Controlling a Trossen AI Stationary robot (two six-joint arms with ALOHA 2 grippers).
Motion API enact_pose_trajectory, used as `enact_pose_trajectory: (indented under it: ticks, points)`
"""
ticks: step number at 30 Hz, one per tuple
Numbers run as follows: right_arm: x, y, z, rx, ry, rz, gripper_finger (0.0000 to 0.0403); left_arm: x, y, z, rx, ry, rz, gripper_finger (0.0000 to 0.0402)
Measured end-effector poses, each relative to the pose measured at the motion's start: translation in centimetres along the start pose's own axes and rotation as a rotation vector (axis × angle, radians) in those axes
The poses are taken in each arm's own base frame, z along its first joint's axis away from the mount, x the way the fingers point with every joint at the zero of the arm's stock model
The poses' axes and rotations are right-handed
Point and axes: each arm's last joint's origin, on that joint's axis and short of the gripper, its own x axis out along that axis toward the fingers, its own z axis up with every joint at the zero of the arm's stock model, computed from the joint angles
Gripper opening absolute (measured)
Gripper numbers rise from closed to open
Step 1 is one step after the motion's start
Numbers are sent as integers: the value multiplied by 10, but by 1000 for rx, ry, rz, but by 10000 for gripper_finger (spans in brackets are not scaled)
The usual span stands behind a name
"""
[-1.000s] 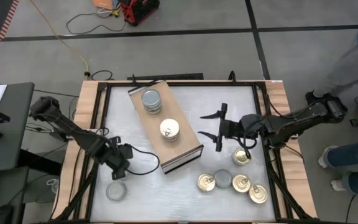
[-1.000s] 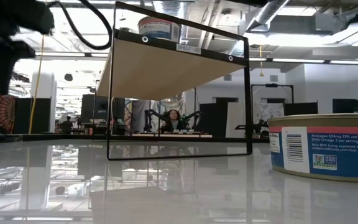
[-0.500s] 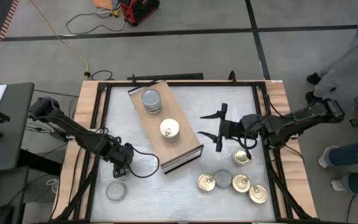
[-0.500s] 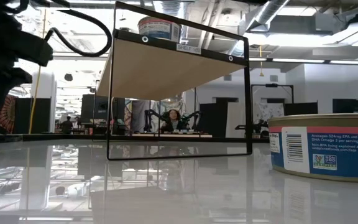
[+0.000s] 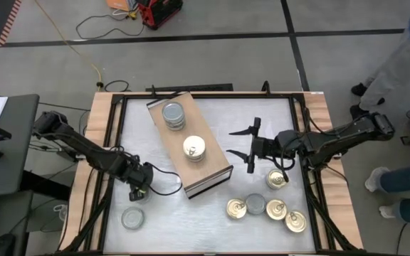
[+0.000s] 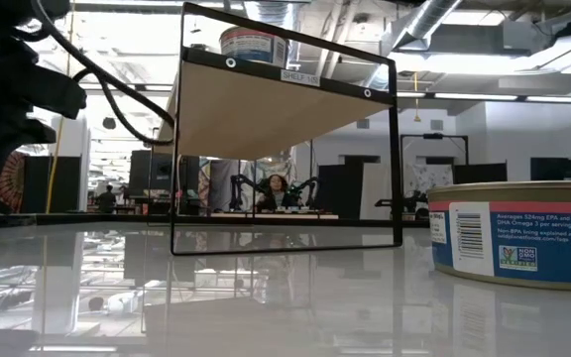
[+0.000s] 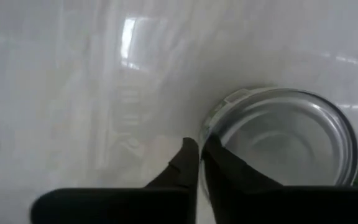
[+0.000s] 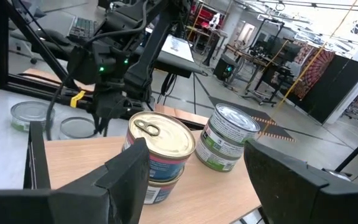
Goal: Stack canned seafood by type on shelf
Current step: Stack the green tuna can on top of the other green tuna can on the shelf
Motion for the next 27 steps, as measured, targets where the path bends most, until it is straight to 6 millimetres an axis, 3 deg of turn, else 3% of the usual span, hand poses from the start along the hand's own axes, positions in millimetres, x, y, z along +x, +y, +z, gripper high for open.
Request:
enact_pose_trajectory:
  ticks: [6,20,27]
  points:
    - [0,0,0,2,1,4,291,1,7,4,-39,-13,42,1]
    - [-2,4,1,7,-8,24,291,2,21,14,-66,48,-50,0]
    - [-3,6,2,1,-13,34,291,-6,38,14,-67,24,-41,0]
